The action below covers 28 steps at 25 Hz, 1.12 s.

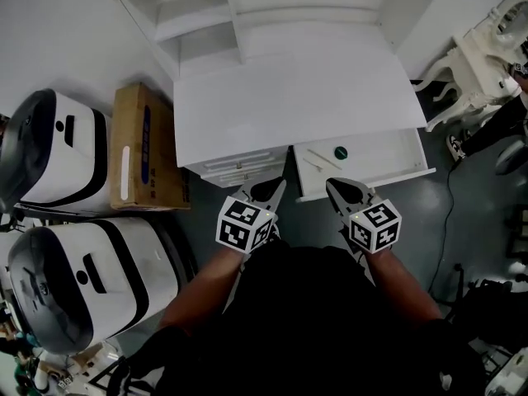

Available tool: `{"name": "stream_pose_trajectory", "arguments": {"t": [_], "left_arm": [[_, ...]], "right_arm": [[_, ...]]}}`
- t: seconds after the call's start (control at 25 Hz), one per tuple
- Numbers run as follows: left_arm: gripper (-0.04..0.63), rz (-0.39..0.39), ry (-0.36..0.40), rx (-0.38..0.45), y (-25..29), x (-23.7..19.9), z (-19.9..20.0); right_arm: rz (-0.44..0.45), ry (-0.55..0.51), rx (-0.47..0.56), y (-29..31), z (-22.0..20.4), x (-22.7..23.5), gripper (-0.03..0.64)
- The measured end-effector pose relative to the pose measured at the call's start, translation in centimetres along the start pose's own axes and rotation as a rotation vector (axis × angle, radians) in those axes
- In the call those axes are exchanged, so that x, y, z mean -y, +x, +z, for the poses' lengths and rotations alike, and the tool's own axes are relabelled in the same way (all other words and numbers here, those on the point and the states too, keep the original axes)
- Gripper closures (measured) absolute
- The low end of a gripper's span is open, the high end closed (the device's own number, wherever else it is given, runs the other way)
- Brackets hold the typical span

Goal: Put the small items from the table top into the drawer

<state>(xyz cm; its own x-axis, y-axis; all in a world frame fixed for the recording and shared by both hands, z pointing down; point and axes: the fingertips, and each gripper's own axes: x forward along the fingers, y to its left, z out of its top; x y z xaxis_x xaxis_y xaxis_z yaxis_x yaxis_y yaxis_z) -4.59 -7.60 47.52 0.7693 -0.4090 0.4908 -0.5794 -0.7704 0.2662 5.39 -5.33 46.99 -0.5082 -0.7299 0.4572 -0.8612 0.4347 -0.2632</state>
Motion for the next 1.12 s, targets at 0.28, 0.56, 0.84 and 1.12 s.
{"name": "stream_pose_trajectory", "arguments": {"t": [0.28, 0.56, 0.84, 1.12], "left_arm": [[0.586, 0.046, -0.036, 0.032, -0.1, 4.9, -1.1], [0.586, 0.093, -0.047, 0.035, -0.6, 10.3, -3.1], [0.586, 0.125, -0.056, 0.028, -1.2, 16.3, -5.9], [0.586, 0.185, -0.048, 0.020, -4.7, 18.5, -7.0]], "right_arm": [[0.070, -0.001, 0.005, -4.2, -2.2, 0.2, 0.591], [0.141, -0.009, 0.002, -8.8, -5.3, -0.8, 0.591], [0.183, 0.006, 0.012, -13.1, -8.3, -1.5, 0.591], [0.219, 0.032, 0.020, -15.4, -9.7, -3.0, 0.591]]}}
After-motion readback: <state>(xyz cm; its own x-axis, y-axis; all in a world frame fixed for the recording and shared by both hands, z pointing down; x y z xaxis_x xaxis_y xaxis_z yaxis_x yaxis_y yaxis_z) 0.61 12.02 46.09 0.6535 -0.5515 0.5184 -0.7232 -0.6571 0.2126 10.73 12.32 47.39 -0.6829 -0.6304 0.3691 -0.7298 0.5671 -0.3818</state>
